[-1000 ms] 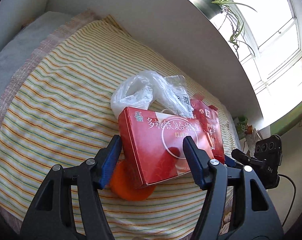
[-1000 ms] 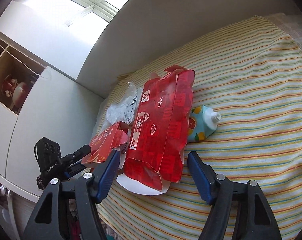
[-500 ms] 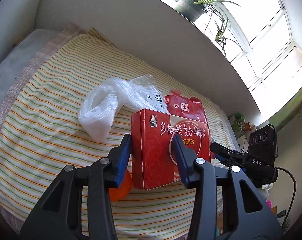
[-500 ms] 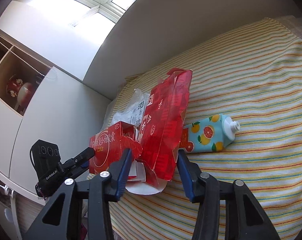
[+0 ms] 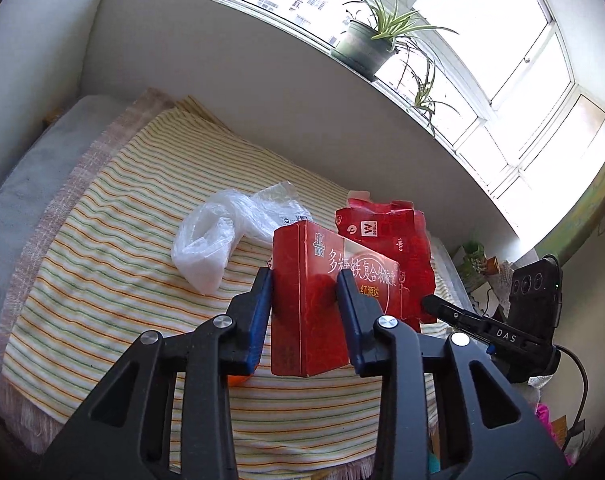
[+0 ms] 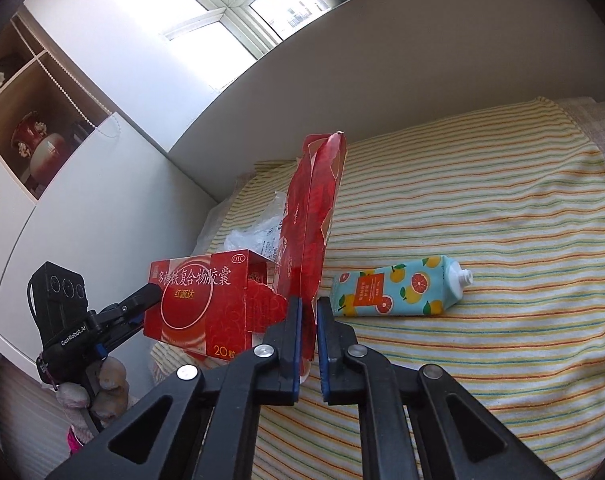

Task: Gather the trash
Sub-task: 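Grasp the red box with the left gripper while the right gripper grasps the red wrapper, then lift the red box and wrapper and carry both down over the blue wastebasket, then open the left gripper over the basket while the right gripper releases the wrapper, then raise both tools back over the bed toward the orange cap and tube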

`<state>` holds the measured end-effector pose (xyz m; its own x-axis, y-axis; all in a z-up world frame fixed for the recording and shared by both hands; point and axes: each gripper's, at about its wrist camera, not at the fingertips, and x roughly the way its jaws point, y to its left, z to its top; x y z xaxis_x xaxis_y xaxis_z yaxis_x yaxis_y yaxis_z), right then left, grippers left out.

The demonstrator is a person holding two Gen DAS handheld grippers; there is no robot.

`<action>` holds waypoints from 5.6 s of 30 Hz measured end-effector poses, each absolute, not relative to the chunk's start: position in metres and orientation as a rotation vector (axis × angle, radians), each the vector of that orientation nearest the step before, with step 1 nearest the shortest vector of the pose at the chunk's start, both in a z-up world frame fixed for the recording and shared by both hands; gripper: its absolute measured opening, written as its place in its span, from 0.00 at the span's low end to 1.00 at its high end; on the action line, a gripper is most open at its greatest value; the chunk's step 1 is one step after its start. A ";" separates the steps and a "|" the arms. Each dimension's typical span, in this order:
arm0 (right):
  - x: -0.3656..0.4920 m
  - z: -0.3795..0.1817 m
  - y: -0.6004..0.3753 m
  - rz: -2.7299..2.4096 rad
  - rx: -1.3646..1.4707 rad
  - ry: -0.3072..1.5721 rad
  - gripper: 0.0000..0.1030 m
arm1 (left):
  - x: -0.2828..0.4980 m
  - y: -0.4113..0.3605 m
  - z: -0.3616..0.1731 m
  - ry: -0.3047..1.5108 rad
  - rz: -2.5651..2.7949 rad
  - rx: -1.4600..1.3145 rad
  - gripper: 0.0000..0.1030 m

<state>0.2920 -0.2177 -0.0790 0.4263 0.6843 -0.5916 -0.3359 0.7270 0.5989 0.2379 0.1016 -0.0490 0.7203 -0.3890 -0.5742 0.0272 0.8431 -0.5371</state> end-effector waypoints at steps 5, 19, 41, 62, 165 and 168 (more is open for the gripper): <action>0.279 -0.060 -0.220 0.646 0.376 0.883 0.01 | 0.223 0.105 -0.034 0.701 -0.218 -0.494 0.22; 0.237 -0.028 -0.233 0.600 0.244 0.822 0.00 | 0.181 0.064 -0.004 0.631 -0.195 -0.311 0.21; 0.120 0.005 -0.274 0.676 0.219 0.769 0.00 | 0.070 0.048 0.033 0.572 -0.251 -0.283 0.21; 0.026 -0.043 -0.281 0.730 0.207 0.902 0.00 | 0.003 0.045 -0.017 0.678 -0.250 -0.283 0.21; 0.096 -0.067 -0.257 0.698 0.081 0.795 1.00 | 0.093 0.050 -0.081 0.725 -0.132 -0.239 0.60; 0.116 -0.051 -0.256 0.668 0.062 0.735 1.00 | 0.110 0.062 -0.073 0.702 -0.111 -0.266 0.60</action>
<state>0.1164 -0.2564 -0.0512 0.5461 0.5840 -0.6005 -0.5423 0.7929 0.2779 0.1098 0.0624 -0.0730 0.7592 -0.1901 -0.6225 0.0120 0.9603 -0.2786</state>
